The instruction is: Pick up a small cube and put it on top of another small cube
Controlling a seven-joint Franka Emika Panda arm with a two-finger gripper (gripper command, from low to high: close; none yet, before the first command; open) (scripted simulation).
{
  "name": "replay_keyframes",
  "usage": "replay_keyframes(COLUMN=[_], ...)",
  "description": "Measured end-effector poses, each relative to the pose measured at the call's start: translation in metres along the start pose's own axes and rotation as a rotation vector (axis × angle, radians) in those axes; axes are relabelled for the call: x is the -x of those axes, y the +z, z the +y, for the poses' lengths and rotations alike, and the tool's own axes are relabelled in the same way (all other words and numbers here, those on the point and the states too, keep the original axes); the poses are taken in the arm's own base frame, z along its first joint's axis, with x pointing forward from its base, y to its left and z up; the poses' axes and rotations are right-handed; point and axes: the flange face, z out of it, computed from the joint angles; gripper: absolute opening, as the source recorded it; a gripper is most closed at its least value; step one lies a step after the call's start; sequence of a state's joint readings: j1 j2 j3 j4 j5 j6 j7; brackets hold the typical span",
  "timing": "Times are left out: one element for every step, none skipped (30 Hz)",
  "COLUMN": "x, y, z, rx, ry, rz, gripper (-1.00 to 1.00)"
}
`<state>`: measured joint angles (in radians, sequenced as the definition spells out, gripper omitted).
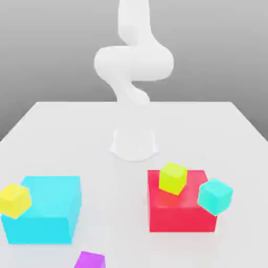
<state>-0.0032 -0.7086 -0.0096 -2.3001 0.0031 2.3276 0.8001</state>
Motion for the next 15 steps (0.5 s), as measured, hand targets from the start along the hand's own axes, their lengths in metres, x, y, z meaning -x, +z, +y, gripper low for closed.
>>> replay_keyframes(x=[-0.003,-0.005,-0.006,-0.008,-0.009,-0.009,-0.009,-0.009,-0.008,-0.007,-0.005,-0.003,-0.001,0.002,0.005], y=[0.019,0.038,0.056,0.074,0.092,0.110,0.127,0.145,0.162,0.180,0.197,0.214,0.230,0.247,0.263], z=[0.001,0.003,0.005,0.008,0.011,0.015,0.019,0.023,0.029,0.034,0.040,0.047,0.054,0.061,0.069], rx=[0.020,0.040,0.059,0.078,0.097,0.116,0.135,0.154,0.174,0.193,0.213,0.232,0.252,0.272,0.292], ry=[0.006,0.012,0.019,0.025,0.031,0.037,0.043,0.050,0.056,0.062,0.069,0.075,0.082,0.088,0.095], rz=[-0.019,-0.037,-0.054,-0.071,-0.088,-0.105,-0.121,-0.137,-0.154,-0.170,-0.186,-0.202,-0.217,-0.233,-0.249], gripper=[0.00,0.00,0.00,0.00,0.00,0.00,0.00,0.00,0.00,0.00,0.00,0.00,0.00,0.00,0.00])
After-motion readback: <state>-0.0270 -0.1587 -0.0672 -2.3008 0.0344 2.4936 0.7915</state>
